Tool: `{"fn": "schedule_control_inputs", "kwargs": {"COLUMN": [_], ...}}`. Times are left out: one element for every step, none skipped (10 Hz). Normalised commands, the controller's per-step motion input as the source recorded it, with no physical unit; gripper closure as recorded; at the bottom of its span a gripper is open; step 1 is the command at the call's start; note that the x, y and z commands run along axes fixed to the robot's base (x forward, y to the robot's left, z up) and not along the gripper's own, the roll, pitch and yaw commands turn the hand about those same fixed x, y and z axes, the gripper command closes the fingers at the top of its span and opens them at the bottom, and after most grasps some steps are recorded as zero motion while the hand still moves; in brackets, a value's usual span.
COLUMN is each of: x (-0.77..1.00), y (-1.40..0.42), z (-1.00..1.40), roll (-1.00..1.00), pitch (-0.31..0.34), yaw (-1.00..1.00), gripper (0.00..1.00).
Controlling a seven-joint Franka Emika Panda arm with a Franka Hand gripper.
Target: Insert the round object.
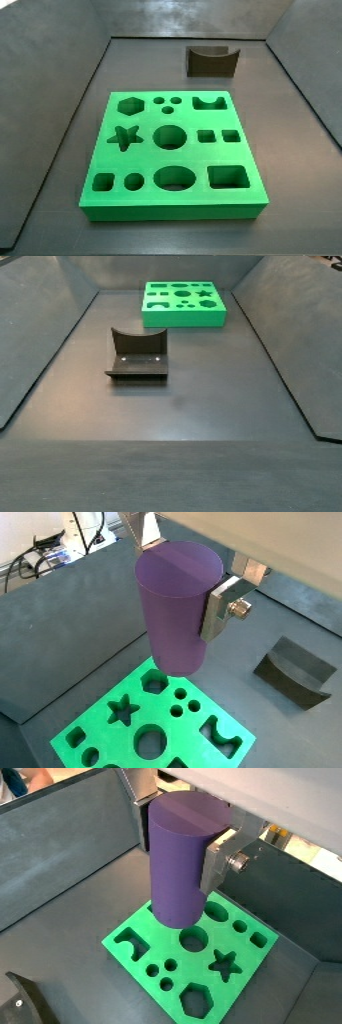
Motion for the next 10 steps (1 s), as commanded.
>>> {"fn": "schedule_control_inputs", "kwargs": {"x": [0.00, 0.00, 0.00, 0.02, 0.02, 0.05, 0.05, 0.07, 0.11, 0.21], "y": [-0.28, -0.21, -0.20, -0.16, -0.18, -0.20, -0.22, -0.21, -0.25, -0.23], "z": [-1.00, -1.00, -1.00, -1.00, -1.00, -1.00, -1.00, -1.00, -1.00, -0.83], "roll": [0.00, 0.00, 0.00, 0.00, 0.03, 0.05, 0.05, 0.05, 0.10, 0.12], "pitch": [-0.036, -0.057, -0.036, -0.030, -0.044, -0.044, -0.046, -0.044, -0.004, 0.000], "yaw": [0.00, -0.01, -0.01, 0.00, 0.00, 0.00, 0.00, 0.00, 0.00, -0.04], "gripper": [1.00, 1.00, 1.00, 1.00, 1.00, 1.00, 1.00, 1.00, 1.00, 1.00]}}
